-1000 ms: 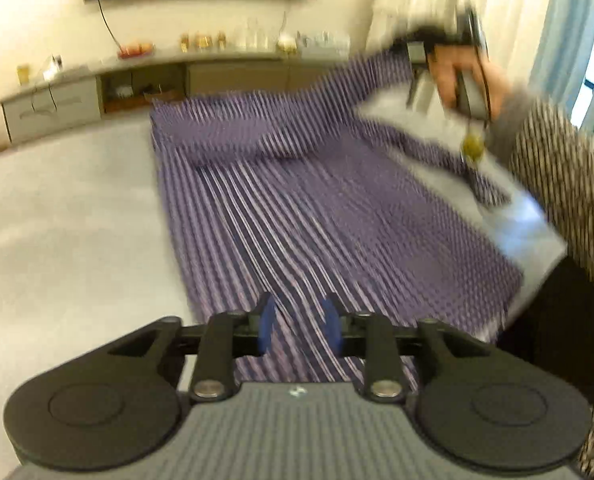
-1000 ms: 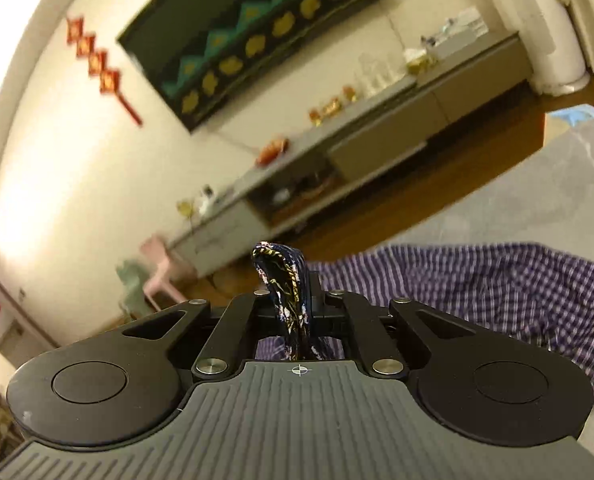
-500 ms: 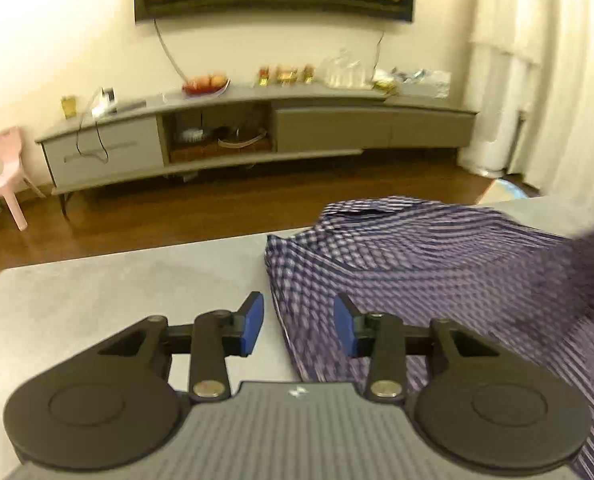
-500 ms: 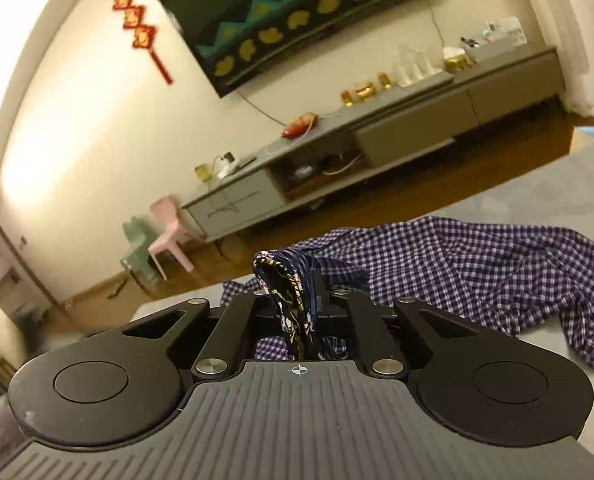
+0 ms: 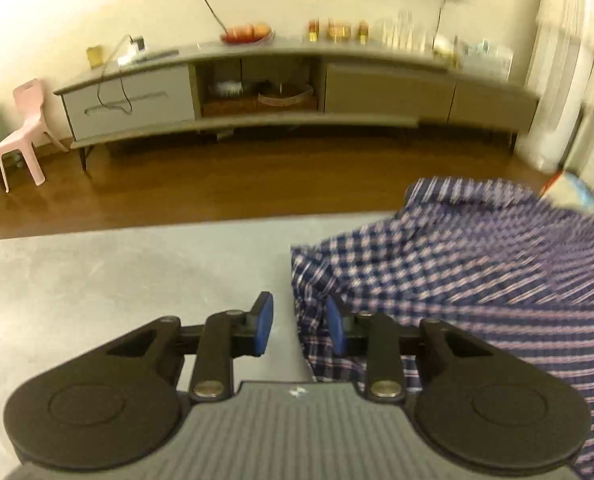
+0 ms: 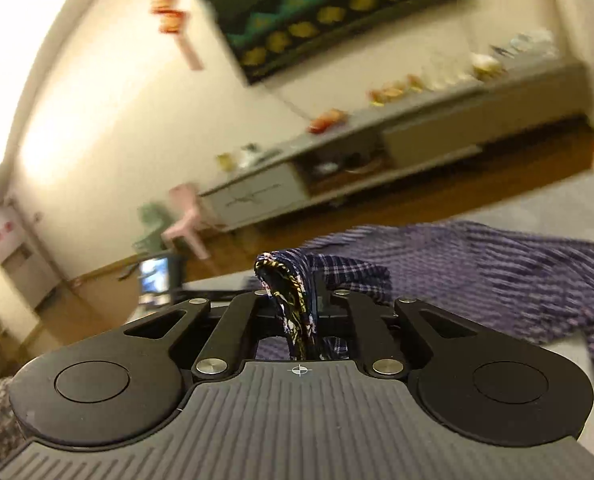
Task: Fold clothes
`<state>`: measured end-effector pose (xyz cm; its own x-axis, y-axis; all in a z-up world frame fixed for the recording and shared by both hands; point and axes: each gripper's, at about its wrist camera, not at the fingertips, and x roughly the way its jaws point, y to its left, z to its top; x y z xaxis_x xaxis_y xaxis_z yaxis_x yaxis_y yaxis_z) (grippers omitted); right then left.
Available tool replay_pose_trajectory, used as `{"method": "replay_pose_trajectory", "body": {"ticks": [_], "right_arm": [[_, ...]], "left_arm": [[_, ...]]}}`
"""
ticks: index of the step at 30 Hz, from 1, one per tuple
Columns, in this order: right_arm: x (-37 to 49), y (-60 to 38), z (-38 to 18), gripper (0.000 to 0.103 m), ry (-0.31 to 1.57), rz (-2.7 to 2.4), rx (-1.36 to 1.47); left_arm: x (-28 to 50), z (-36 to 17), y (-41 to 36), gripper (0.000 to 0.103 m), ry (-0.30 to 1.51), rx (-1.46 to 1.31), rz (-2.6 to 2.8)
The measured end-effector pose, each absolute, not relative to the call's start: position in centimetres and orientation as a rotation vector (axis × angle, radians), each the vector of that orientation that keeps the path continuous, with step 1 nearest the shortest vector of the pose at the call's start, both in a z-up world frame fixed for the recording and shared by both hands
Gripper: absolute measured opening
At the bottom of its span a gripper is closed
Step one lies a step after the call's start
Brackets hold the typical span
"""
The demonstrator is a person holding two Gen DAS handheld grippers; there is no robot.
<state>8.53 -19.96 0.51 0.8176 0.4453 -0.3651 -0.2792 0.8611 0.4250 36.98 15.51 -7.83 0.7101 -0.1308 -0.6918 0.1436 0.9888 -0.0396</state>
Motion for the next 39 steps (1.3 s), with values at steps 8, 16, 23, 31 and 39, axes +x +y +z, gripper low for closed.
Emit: {"method": "replay_pose_trajectory", "body": {"ticks": [8, 16, 23, 31, 39], "right_arm": [[2.3, -6.9, -0.2, 0.003, 0.516, 0.830, 0.020], [-2.1, 0.4, -6.5, 0.003, 0.699, 1.030, -0.269], [-4.7, 2.1, -7.8, 0.000, 0.739, 1.086, -0.407], [-8.2, 3.5, -8.2, 0.000, 0.752, 1.207, -0.551], [-8.0, 3.1, -9.1, 0.000, 0.818, 1.195, -0.605]], "left_arm": [[34.3, -6.0, 17.1, 0.031, 0.837, -0.265, -0.439], [37.2, -9.0, 18.1, 0.032, 0.915, -0.376, -0.404], [37.7, -10.1, 19.5, 0.033, 0.910, -0.461, -0.429], [38.3, -10.7, 18.9, 0.029, 0.903, -0.440, -0.404], [38.7, -10.8, 19.6, 0.018, 0.872, -0.494, -0.391]]}}
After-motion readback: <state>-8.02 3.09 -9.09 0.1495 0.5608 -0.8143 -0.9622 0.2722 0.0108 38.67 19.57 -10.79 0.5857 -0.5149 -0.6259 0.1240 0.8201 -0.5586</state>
